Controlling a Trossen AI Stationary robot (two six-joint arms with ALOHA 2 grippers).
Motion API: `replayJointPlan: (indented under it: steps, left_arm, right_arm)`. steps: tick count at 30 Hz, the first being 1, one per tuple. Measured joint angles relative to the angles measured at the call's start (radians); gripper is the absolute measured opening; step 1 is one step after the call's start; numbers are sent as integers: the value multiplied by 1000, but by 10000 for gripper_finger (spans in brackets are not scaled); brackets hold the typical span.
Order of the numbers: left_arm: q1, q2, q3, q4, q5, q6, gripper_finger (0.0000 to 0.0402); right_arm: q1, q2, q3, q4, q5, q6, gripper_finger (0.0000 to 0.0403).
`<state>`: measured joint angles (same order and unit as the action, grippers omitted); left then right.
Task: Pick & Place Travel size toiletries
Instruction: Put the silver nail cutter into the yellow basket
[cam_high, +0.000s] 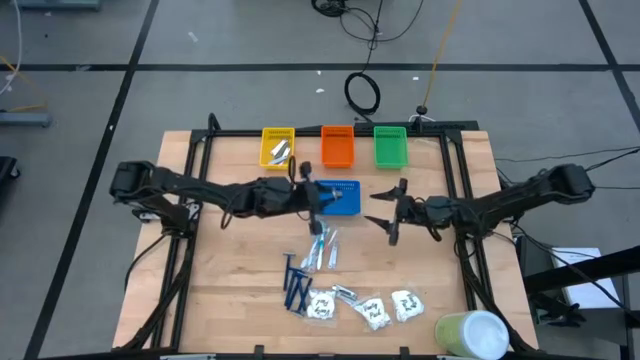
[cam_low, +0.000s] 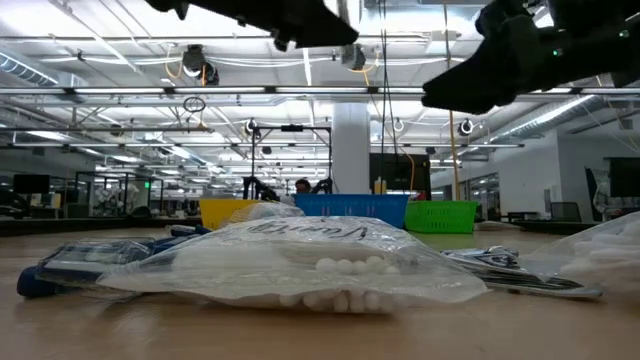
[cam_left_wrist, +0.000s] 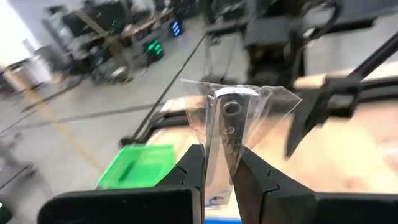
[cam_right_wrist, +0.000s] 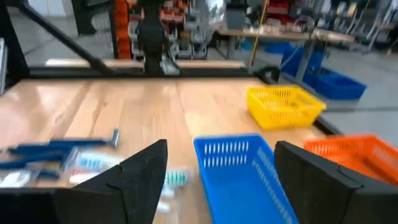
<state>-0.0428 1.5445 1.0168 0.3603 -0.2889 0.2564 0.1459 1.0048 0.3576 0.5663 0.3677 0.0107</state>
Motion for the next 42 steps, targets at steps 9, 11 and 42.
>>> replayJointPlan:
  steps: [9, 11, 42]
  left_arm:
    - [98, -37, -161, 37, -27, -133, 39]
    - [131, -44, -220, 76, -27, -176, 39]
    - [680, -42, -468, 99, 19, -711, 114]
  right_arm:
    - [0, -165, 0, -204, 0, 54, 262]
    - [0, -178, 0, -219, -1, 58, 259]
    - [0, -178, 0, -228, -2, 57, 256]
